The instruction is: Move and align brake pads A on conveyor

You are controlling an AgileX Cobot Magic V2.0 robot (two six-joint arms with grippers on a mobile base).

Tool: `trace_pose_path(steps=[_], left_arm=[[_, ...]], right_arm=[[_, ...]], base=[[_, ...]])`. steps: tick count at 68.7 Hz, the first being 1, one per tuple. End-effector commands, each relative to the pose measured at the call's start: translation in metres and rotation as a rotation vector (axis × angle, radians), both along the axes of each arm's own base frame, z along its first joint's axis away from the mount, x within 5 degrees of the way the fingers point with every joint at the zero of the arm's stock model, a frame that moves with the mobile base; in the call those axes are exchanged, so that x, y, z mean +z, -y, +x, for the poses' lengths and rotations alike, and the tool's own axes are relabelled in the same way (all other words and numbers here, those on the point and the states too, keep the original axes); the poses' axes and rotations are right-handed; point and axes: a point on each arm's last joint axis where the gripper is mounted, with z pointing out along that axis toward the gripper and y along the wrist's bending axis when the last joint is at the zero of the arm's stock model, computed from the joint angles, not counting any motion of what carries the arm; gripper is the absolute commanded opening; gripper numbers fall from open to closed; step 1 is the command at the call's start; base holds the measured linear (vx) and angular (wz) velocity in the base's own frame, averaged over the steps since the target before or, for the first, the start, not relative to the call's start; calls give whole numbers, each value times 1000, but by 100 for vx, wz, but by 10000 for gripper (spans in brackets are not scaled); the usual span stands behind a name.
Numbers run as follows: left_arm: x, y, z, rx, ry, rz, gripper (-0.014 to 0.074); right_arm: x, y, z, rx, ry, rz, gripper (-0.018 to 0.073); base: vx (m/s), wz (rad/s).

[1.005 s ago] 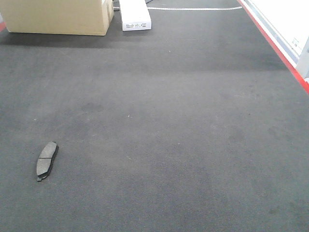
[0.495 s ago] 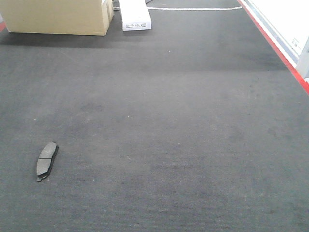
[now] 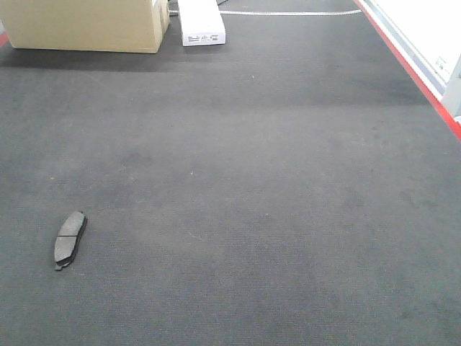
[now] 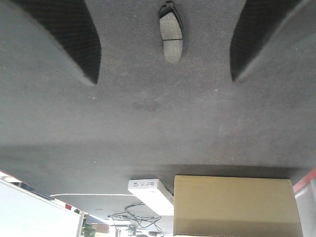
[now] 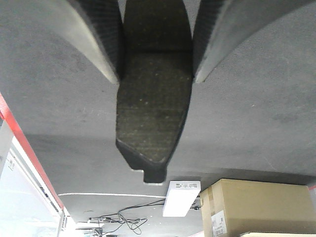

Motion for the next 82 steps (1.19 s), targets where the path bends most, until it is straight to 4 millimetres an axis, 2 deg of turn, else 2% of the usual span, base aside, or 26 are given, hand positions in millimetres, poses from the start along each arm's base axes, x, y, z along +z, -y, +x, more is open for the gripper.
trace_pose_path(steps=[1, 23, 32, 45, 58, 67, 71, 82], left_arm=[[14, 2, 0, -20, 79, -14, 534], [14, 2, 0, -21, 80, -14, 534], [14, 2, 0, -21, 80, -14, 534], [14, 2, 0, -21, 80, -14, 534], [14, 2, 0, -21, 80, -14, 534], [14, 2, 0, -21, 80, -14, 534], [14, 2, 0, -21, 80, -14, 534], [14, 2, 0, -21, 80, -14, 534]], right_arm=[[17, 0, 1, -3, 113, 10, -5], [14, 0, 2, 0, 70, 11, -5], [16, -3, 23, -7, -41, 25, -1], [20, -12, 77, -23, -240, 38, 4], [10, -22, 143, -35, -429, 16, 8], [-6, -30, 191, -49, -578, 9, 8], [-12, -32, 207, -60, -624, 18, 8], [-44, -39, 251, -68, -806, -13, 8]], base=[[0, 0], [0, 0], [0, 0], [0, 0], [0, 0], [0, 0], [0, 0], [0, 0]])
